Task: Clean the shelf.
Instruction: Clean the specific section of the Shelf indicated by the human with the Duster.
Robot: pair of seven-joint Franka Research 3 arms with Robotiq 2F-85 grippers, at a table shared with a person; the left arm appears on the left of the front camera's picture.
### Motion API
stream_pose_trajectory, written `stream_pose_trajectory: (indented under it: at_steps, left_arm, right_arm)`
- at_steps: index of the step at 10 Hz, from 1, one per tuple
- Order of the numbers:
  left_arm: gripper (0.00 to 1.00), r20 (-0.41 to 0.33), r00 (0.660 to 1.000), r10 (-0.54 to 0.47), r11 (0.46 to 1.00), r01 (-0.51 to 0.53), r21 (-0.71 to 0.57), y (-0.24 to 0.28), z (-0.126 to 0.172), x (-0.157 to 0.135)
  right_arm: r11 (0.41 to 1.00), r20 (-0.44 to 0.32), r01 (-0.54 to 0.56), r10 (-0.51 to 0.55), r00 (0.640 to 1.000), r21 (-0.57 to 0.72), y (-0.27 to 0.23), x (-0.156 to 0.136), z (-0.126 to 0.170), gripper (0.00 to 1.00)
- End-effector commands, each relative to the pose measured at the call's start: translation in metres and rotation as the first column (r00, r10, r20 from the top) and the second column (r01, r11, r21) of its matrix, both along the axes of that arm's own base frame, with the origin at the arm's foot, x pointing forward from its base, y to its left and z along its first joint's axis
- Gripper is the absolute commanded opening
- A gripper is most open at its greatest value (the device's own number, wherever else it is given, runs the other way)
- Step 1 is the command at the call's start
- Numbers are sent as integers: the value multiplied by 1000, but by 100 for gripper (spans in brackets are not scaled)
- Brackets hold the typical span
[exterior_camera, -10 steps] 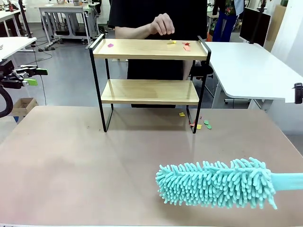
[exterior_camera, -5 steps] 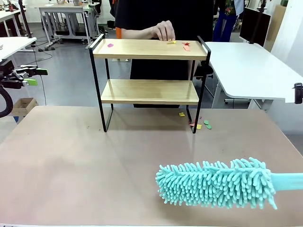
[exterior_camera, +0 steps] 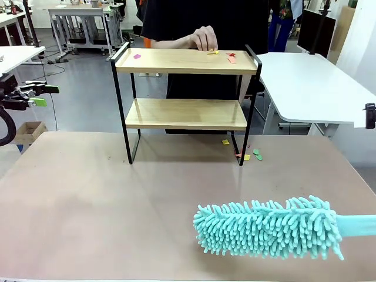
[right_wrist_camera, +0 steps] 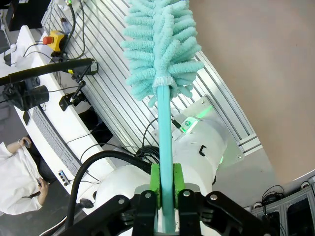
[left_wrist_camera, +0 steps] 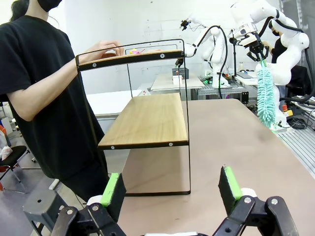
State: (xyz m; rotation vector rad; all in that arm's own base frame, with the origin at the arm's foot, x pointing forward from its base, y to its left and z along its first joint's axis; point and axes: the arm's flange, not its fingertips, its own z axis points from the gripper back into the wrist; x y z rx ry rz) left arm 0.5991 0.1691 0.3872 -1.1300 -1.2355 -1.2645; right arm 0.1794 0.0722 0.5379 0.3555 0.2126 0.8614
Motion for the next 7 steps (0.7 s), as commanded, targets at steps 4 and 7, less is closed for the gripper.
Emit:
stream_pose_trajectory:
  at_steps: [4,7]
  left_arm:
    - [100,9,1000,-3,1000,3,3,0,2,-1]
    - [100,9,1000,-3,1000,3,3,0,2,-1]
  right_arm:
    - [999,17,19,-20,1000,31,7,1,16,13]
    - [987,3,19,-20,1000,158,43,12,79,13]
